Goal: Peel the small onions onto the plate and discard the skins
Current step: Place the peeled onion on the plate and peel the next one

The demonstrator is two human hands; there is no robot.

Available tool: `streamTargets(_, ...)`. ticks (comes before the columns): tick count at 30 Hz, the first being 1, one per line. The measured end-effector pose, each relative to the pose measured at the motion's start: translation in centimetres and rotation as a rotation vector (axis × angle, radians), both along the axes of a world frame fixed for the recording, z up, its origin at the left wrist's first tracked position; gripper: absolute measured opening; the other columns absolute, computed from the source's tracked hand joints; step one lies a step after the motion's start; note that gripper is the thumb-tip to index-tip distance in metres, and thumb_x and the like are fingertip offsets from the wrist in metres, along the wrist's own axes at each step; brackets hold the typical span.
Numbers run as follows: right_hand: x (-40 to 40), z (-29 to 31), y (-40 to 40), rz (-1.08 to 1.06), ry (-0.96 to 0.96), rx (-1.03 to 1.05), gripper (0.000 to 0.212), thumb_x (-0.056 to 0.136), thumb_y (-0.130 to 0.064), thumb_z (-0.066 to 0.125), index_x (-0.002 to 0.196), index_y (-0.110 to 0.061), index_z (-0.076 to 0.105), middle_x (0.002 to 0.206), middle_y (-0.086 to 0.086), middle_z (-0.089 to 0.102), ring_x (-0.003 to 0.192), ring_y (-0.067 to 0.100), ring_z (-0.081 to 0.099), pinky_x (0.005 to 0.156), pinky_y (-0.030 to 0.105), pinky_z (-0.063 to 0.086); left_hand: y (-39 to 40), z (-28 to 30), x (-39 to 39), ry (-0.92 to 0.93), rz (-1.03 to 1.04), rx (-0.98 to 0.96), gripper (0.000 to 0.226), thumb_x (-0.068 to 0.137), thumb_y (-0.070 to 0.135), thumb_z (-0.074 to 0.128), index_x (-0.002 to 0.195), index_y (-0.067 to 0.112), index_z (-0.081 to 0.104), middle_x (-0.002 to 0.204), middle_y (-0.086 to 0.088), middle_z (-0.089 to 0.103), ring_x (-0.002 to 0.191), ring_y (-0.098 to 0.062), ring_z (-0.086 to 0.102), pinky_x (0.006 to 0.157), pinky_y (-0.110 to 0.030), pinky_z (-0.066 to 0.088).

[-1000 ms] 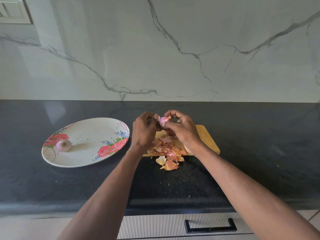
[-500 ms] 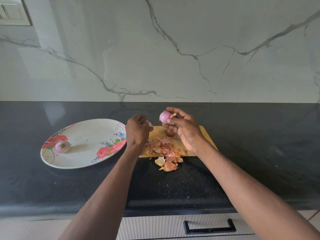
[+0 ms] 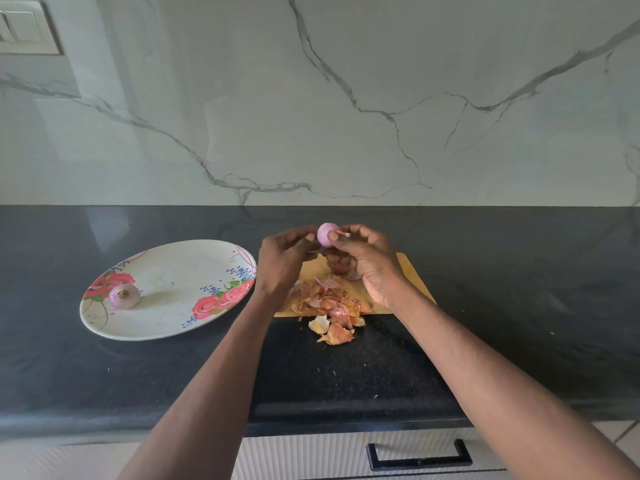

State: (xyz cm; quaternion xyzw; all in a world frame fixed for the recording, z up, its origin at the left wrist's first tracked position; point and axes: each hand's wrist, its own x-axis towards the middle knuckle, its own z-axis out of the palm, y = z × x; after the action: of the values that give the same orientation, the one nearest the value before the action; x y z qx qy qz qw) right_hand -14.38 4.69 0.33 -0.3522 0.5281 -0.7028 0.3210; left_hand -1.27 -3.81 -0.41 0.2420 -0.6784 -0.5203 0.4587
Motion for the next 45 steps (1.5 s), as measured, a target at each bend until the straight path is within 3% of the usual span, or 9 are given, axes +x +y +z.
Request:
streamTargets(7,0.1,0.1,0.1,0.006,-0.048,-0.005,0.045,0.067,-0.034,0.086,0.093,-0.008,0.06,0.095,0.02,0.075,0.09,0.031,0.075,0.071,0.041,0.055,0.6,-0.2,0.2,-0.018,0.042,-0.206,0.03,0.096,0.017,0.066,0.125,0.013,0.071,0.117,-0.002,0.074,0.104,-0.004,0.07,0.091,-0.022,0.056)
streamTargets(11,0.4,0.2,0.4,-0.016,0.027,0.0,0.049,0.069,-0.035,0.086,0.103,-0.008,0.065,0.095,0.017,0.076,0.086,0.031,0.075,0.078,0.049,0.054,0.7,-0.1,0.3,-0.021,0.052,-0.265,0.027,0.096,0.022,0.067,0.12,0.013,0.074,0.107,-0.001,0.077,0.096,-0.005,0.073,0.085,-0.021,0.057)
streamTargets(17,0.7,0.5,0.9,-0.08,0.213,-0.005,0.029,0.085,-0.028,0.078,0.107,-0.01,0.074,0.09,0.011,0.078,0.076,0.027,0.075,0.081,0.059,0.057,0.5,-0.3,0.4,-0.022,0.058,-0.268,0.021,0.097,0.02,0.067,0.113,0.012,0.077,0.093,0.005,0.078,0.082,-0.011,0.075,0.076,-0.026,0.06)
streamTargets(27,0.6,0.4,1.2,-0.108,0.369,-0.011,0.016,0.087,-0.027,0.076,0.101,-0.019,0.077,0.085,0.004,0.078,0.07,0.024,0.074,0.071,0.045,0.061,-0.1,-0.6,0.3,0.003,0.047,-0.16,0.018,0.095,0.023,0.069,0.102,0.01,0.08,0.086,-0.004,0.078,0.078,-0.023,0.076,0.079,-0.052,0.061)
streamTargets(33,0.6,0.3,1.1,-0.097,0.363,-0.028,0.017,0.087,-0.024,0.077,0.102,-0.017,0.075,0.084,0.003,0.077,0.064,0.016,0.073,0.06,0.029,0.059,0.0,-0.5,0.2,-0.015,0.04,-0.158,0.015,0.093,0.021,0.071,0.1,0.009,0.078,0.085,-0.002,0.078,0.078,-0.019,0.075,0.078,-0.045,0.062)
streamTargets(36,0.6,0.2,0.7,-0.09,0.297,0.008,0.026,0.088,-0.025,0.076,0.108,-0.011,0.07,0.088,0.009,0.077,0.063,0.021,0.072,0.066,0.038,0.06,0.0,-0.5,0.1,0.007,0.071,-0.122,0.016,0.092,0.013,0.072,0.105,0.007,0.076,0.085,-0.003,0.077,0.076,-0.019,0.075,0.075,-0.037,0.063)
streamTargets(38,0.5,0.1,0.4,-0.084,0.22,0.022,0.024,0.09,-0.023,0.074,0.105,-0.007,0.065,0.087,0.014,0.076,0.063,0.027,0.072,0.066,0.041,0.059,-0.1,-0.4,-0.1,0.026,0.072,-0.064,0.018,0.092,0.005,0.067,0.109,0.004,0.073,0.086,-0.006,0.077,0.073,-0.022,0.075,0.073,-0.035,0.062)
streamTargets(41,0.3,0.0,0.1,-0.046,0.133,0.034,0.014,0.091,-0.018,0.071,0.098,-0.008,0.064,0.086,0.02,0.074,0.068,0.033,0.071,0.066,0.037,0.057,-0.3,-0.2,-0.2,0.054,0.018,0.086,0.014,0.094,-0.002,0.061,0.096,0.005,0.074,0.081,-0.014,0.075,0.07,-0.025,0.073,0.069,-0.032,0.062)
streamTargets(45,0.4,0.1,0.1,-0.009,0.049,0.025,0.003,0.09,-0.01,0.068,0.093,-0.01,0.068,0.102,0.024,0.071,0.074,0.027,0.07,0.061,0.031,0.058,-0.1,0.1,-0.2,0.08,-0.018,0.292,0.014,0.096,-0.002,0.059,0.098,-0.004,0.073,0.081,-0.018,0.076,0.075,-0.029,0.075,0.068,-0.029,0.062)
